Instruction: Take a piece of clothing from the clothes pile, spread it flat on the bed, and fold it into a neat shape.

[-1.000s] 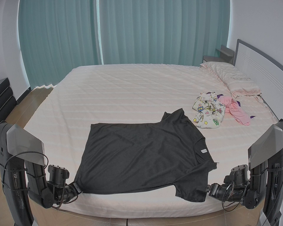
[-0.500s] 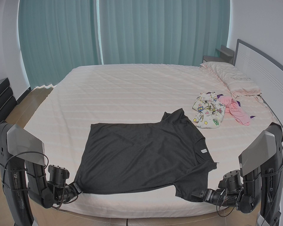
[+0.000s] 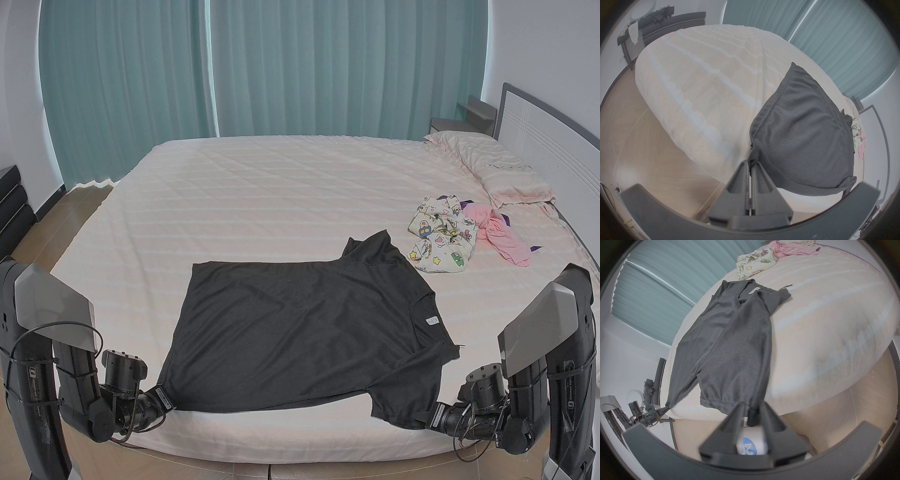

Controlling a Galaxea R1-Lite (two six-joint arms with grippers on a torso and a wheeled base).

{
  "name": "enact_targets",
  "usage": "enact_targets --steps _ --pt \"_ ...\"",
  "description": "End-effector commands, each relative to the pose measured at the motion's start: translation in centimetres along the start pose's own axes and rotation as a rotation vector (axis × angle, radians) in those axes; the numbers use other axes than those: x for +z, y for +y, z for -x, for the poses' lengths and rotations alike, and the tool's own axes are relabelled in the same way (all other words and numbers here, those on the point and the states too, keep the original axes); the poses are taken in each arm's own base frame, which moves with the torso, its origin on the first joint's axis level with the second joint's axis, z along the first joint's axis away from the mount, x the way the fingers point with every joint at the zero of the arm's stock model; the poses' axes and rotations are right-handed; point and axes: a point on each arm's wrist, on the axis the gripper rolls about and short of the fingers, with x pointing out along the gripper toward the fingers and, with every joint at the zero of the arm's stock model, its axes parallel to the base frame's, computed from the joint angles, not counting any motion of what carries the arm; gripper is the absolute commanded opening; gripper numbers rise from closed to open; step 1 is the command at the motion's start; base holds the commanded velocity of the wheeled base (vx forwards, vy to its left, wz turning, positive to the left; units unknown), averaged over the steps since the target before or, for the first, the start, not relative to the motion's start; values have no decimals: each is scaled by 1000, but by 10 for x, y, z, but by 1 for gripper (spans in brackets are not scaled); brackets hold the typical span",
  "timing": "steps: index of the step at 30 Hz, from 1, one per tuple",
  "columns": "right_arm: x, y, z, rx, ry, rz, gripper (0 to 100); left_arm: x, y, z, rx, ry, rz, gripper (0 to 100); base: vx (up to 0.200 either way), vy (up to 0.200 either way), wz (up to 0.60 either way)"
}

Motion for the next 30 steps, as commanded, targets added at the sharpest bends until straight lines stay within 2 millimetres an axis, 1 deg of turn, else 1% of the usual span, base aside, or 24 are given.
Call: enact_targets --steps 1,5,8,10,14,19,22,27,30 --pt "0 -2 2 -8 -6 -5 0 0 0 0 1 1 1 0 0 0 0" --pt "2 -8 11 -31 -6 -23 0 2 0 0 -4 -5 8 0 0 0 0" --pt "12 -10 18 -35 -44 -46 0 3 0 0 -5 -8 11 0 0 0 0" --pt "13 -10 21 -40 -46 -49 0 3 0 0 -5 -8 11 0 0 0 0" --pt "16 -6 42 -62 -5 -10 0 4 -1 2 -13 -18 33 0 0 0 0" --pt "15 -4 64 -59 60 21 0 8 -3 16 -36 -46 29 0 0 0 0" --pt "13 -5 69 -75 86 31 0 7 -2 20 -35 -47 11 0 0 0 0" --pt "7 -10 71 -119 147 80 0 3 3 26 -10 -36 -55 0 0 0 0" --pt "3 -12 75 -148 190 126 0 -2 6 33 1 -23 -95 0 0 0 0"
